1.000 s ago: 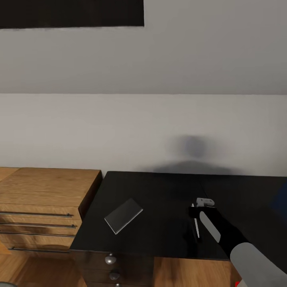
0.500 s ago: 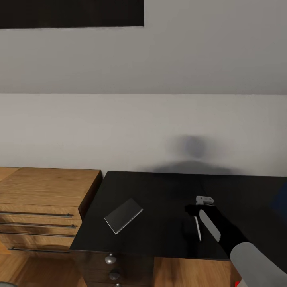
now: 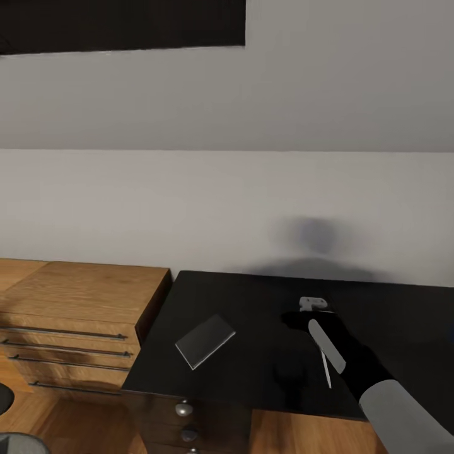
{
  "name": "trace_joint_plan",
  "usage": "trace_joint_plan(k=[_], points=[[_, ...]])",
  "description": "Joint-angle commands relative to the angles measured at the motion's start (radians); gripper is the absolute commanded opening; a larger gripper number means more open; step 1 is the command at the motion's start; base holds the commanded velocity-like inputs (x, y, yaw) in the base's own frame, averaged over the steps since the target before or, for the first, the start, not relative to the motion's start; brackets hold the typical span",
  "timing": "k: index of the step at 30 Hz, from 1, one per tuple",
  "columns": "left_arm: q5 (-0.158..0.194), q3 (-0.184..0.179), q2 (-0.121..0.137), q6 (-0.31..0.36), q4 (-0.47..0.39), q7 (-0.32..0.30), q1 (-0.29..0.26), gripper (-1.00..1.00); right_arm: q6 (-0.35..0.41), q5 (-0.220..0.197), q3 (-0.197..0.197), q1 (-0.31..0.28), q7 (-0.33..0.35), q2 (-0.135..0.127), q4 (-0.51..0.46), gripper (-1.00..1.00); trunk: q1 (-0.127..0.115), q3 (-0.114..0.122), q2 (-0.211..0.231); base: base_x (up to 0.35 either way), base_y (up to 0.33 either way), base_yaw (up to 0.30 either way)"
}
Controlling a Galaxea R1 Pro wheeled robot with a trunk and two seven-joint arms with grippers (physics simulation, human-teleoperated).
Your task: In the bedroom, organize the workspace by keeping the computer under the desk, ensuring the monitor is on the desk, placing the keyboard on the desk next to the monitor, placing the mouse on the desk next to the keyboard, moving the folder from the swivel chair onto the desk next to the mouse, stacking the notebook on top of the folder with the pen on top of the notebook, and positioning the swivel chair next to the desk.
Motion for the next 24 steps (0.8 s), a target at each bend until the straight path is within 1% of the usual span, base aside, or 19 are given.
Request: trace_joint_plan(k=[1,7,10,11,13,20,24], points=[[-0.005,-0.002,0.0,-0.002,0.0,0.009,-0.001,1.0,0.004,-0.011,0.004,-0.001,-0.01,0.002,-0.002,1.0,0.0,-0.001,-0.001,0.0,0.0,0.078],[-0.005,-0.002,0.0,-0.002,0.0,0.01,-0.001,1.0,0.037,-0.011,0.004,0.0,-0.01,0.012,-0.007,1.0,0.0,0.0,-0.001,0.0,0.0,0.031],[-0.005,-0.002,0.0,-0.002,0.0,0.01,-0.001,1.0,0.042,-0.01,0.004,0.001,-0.01,0.023,-0.01,1.0,0.0,0.0,-0.001,0.0,0.0,0.005],[-0.005,-0.002,0.0,-0.002,0.0,0.01,-0.001,1.0,0.045,-0.01,0.003,0.001,-0.01,0.03,-0.011,1.0,0.0,0.0,-0.001,0.0,0.0,0.001],[-0.005,-0.002,0.0,-0.002,0.0,0.01,-0.001,1.0,0.047,-0.01,0.003,0.001,-0.01,0.034,-0.014,1.0,0.0,0.0,-0.001,0.0,0.0,0.0],[-0.005,-0.002,-0.001,-0.002,0.0,0.01,-0.001,1.0,0.048,-0.011,0.003,0.001,-0.01,0.036,-0.037,1.0,0.0,0.001,-0.001,0.0,0.0,0.016],[-0.005,-0.002,-0.001,-0.002,0.0,0.01,-0.001,1.0,0.048,-0.011,0.003,0.001,-0.01,0.036,-0.037,1.0,0.0,0.004,-0.001,0.0,0.0,0.163]])
